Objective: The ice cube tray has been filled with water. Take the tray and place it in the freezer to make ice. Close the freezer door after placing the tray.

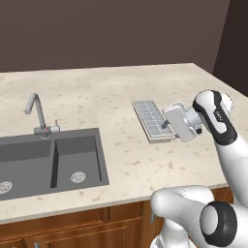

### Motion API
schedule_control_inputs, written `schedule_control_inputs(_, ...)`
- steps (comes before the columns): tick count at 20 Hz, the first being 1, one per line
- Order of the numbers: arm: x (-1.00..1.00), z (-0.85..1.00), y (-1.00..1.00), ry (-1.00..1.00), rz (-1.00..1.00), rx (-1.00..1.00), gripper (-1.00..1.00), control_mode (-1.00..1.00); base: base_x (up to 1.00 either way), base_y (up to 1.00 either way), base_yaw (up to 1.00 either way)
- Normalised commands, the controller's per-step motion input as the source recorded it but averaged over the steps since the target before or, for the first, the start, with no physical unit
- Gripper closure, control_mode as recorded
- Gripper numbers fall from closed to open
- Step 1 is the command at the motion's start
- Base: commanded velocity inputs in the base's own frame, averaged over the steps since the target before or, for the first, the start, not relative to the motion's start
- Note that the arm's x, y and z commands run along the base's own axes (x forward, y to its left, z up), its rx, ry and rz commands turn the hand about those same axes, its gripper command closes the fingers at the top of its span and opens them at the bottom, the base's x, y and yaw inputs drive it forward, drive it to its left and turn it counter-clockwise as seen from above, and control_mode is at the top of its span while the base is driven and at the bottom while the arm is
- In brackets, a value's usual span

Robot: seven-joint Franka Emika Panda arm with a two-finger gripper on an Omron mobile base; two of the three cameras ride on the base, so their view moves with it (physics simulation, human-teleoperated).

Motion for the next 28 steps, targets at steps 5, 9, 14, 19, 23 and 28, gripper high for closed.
schedule_control_inputs(5,-0.01,0.0,0.0,0.0,0.0,0.0,1.0,-1.0,0.0,0.0,0.0)
schedule_control_inputs(9,-0.2,0.0,0.0,0.0,0.0,0.0,1.0,-1.0,0.0,0.0,0.0)
schedule_control_inputs(14,-0.52,-0.01,0.03,0.0,0.0,0.0,1.0,-1.0,0.0,0.0,0.0)
schedule_control_inputs(19,-0.7,-0.13,0.21,0.0,0.06,-0.02,1.0,-1.0,0.0,0.0,0.0)
schedule_control_inputs(23,-0.36,-0.13,0.27,0.0,0.09,-0.03,1.0,-1.0,0.0,0.0,0.0)
schedule_control_inputs(28,0.47,0.0,-0.13,0.0,0.0,0.01,1.0,-1.0,0.0,0.0,0.0)
